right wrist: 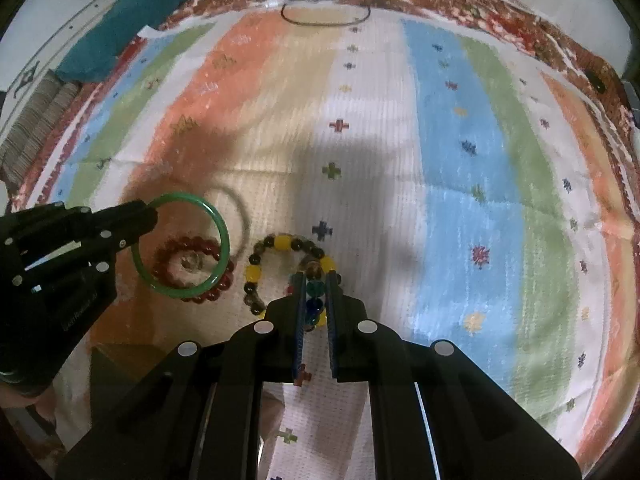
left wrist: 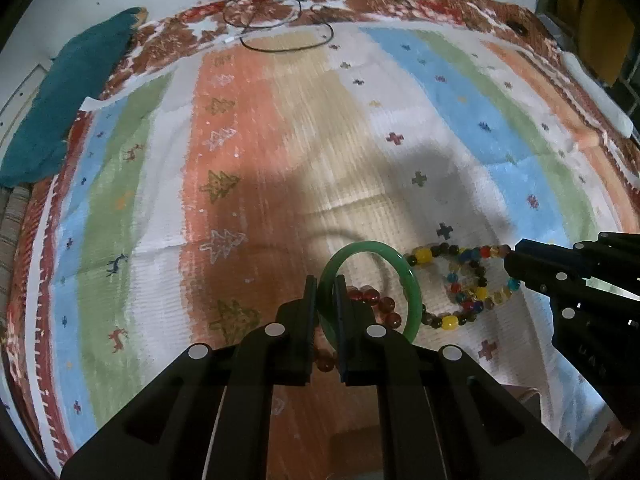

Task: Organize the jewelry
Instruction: 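Grasp the multicolour bead bracelet with the right tool while the left tool holds the bangle, then lift the bangle with the left tool while the right tool carries the multicolour bracelet to the tin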

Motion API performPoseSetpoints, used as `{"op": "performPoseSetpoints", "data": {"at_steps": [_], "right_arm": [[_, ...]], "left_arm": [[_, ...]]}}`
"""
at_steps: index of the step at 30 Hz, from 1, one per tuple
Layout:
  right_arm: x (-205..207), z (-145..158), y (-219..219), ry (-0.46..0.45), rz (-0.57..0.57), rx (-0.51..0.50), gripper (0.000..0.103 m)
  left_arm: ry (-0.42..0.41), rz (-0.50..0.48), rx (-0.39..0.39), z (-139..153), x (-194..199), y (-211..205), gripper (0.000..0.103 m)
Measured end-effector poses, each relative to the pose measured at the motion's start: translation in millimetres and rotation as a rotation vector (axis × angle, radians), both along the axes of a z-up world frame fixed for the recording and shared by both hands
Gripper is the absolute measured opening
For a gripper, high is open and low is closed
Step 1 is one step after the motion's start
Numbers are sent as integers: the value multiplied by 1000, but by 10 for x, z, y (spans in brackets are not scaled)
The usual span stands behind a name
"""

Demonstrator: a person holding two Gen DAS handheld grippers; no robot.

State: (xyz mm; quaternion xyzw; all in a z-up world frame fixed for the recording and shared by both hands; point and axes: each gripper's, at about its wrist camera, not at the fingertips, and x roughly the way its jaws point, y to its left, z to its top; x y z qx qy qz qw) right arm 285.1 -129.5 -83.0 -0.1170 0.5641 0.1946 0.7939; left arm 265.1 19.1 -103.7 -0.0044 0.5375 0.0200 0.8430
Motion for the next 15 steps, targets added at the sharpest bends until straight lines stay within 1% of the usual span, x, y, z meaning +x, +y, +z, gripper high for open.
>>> {"op": "performPoseSetpoints", "data": {"at_steps": [6,9,15], "right_arm": [[-64,159,-18,-58,-9,27,11],[-122,236,-23,-87,-6,51,11],[-240,369,-36,-130,-3,94,11]], "left_arm": [[-38,24,-8,145,-106,14,8],[-40,21,-15,191,-157,5,8],[-70,25,-2,323,-281,-30,8]]}}
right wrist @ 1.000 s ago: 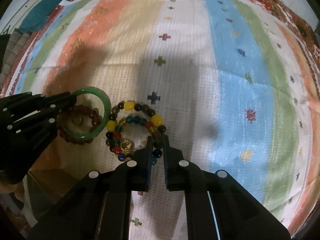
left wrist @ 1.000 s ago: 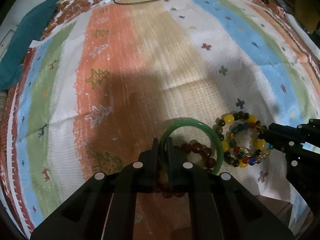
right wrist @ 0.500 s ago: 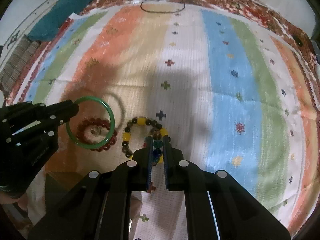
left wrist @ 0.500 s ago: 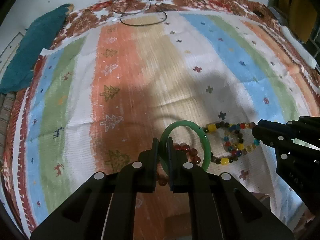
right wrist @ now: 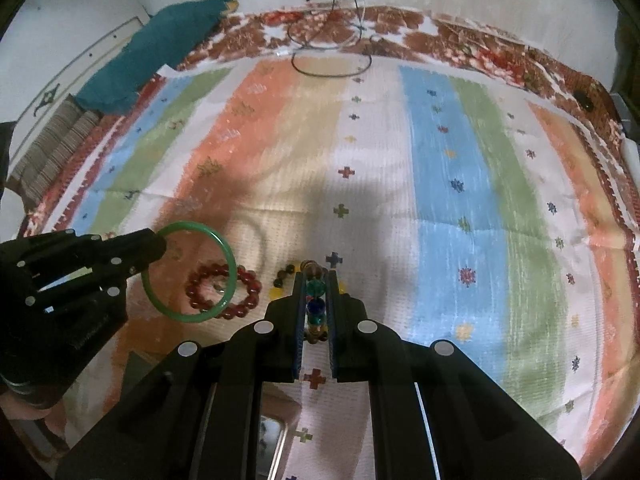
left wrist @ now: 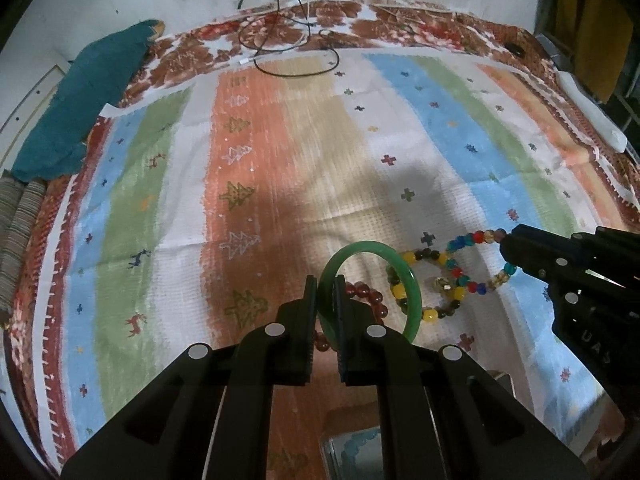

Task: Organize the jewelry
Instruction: 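Lift the bangle with the left tool while the right tool carries the multicolour bracelet to the tin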

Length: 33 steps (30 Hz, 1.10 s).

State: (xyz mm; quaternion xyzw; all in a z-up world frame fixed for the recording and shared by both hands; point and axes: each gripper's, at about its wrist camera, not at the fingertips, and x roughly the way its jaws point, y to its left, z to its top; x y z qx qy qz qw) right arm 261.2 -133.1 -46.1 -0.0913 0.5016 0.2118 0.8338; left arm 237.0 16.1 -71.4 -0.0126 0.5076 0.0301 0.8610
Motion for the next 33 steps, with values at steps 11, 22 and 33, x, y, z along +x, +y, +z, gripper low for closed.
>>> {"op": "performPoseSetpoints", "data": {"at_steps": [11,22,33], "right_arm": [[-157,156,-27,-59,7,32,11],[-322,336,-119,-103,-1,79,11],[-593,476,-153,-161,19,81,11]], "left_arm": [[-38,13,-21,152,-207,7,8],[-91,13,-7,316,-449,-56,8],[-127,12,12,435,-679,-126,8]]}}
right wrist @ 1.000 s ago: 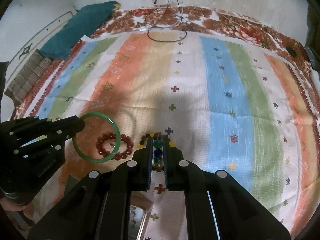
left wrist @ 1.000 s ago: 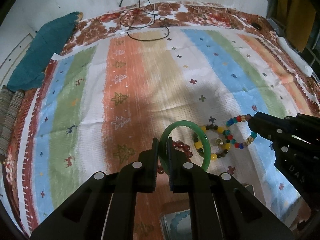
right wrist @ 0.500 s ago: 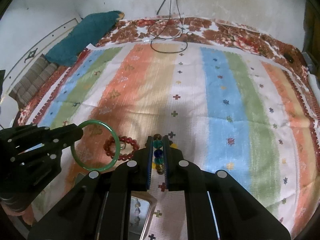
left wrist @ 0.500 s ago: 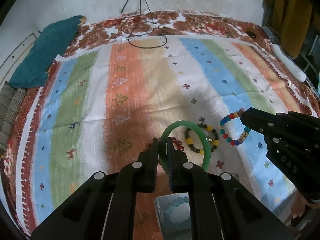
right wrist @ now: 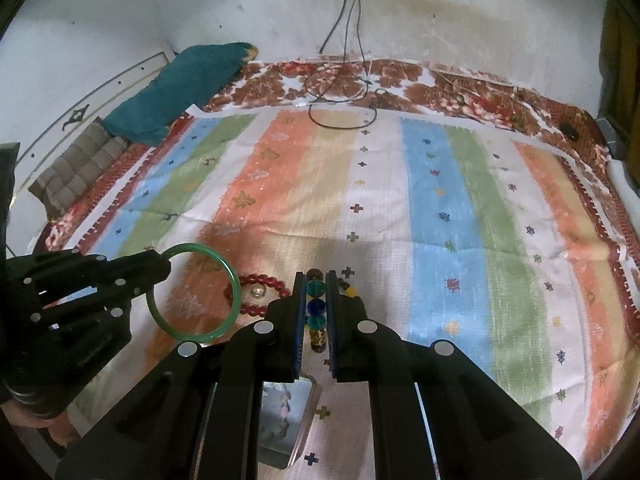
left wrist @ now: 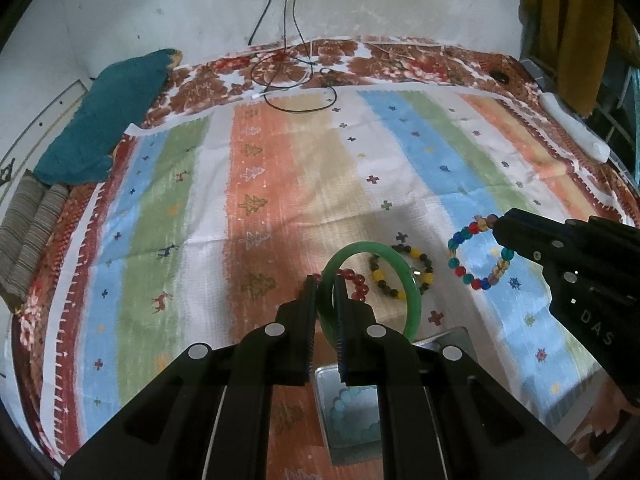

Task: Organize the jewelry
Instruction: 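Lift the bangle with the left tool while the right tool carries the multicolour bracelet to the tin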

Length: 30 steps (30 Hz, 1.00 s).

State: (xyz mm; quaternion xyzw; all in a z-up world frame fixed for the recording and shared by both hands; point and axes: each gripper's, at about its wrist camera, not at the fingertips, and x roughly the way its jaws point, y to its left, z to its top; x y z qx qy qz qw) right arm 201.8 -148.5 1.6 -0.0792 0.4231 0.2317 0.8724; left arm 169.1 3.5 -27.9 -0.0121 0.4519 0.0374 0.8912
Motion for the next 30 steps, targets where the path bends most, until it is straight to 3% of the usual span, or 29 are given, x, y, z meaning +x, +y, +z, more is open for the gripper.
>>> {"op": "performPoseSetpoints", "data": {"at_steps": [30], "right_arm": [[-538,52,5,-25,66,-1,11]], "left_arm": [[-31,8,-15,55,-444,-43,8]]}}
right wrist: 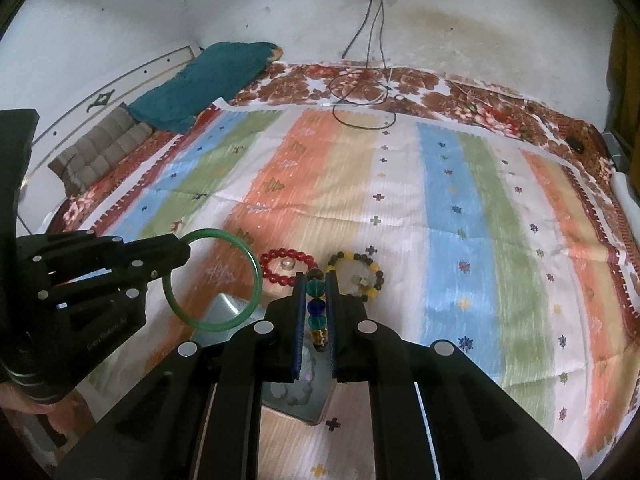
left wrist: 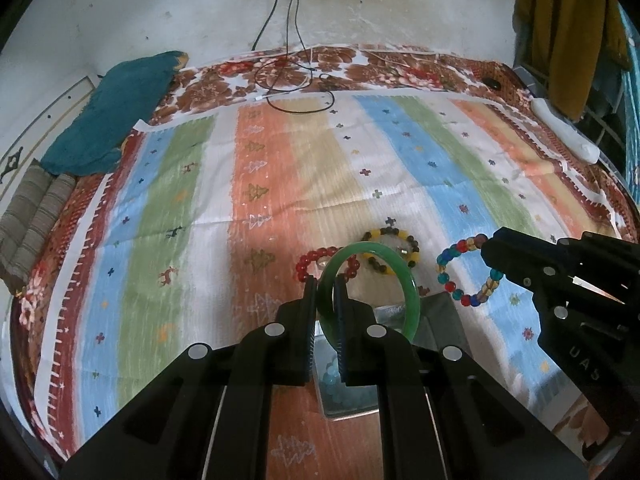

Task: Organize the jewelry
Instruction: 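Lift the bangle with the left tool while the right tool carries the multicolour bracelet to the tin, then open both tools to release the bangle and multicolour bracelet into the tin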

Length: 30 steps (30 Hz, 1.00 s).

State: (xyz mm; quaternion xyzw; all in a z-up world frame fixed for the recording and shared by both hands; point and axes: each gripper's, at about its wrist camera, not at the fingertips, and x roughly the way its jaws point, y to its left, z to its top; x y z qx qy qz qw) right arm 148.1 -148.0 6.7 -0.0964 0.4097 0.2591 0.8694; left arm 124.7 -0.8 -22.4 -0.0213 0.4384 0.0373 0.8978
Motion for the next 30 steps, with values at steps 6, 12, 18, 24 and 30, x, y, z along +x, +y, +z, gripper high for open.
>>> {"op": "performPoseSetpoints", "data": {"at_steps": [6,12,18,24,30], "right_arm": [[-105,3,-4,-6,7,2,11],[-166,-2,-16,-1,14,5,11],[-186,5,-6,0,21,8,11],[-161,-13,-19,22,20,26,11],[-97,-53,-72,48,-23,13,34]], "left_arm": [[6,2,-20,-20,-80,-3,8],[-2,-13,-14,-6,-167,-58,9],[4,-17,-5,-22,-182,-71,9],[30,-31,-15,-58,-157,-89,9],[49,29,-15,-88,-125,19,17]]}}
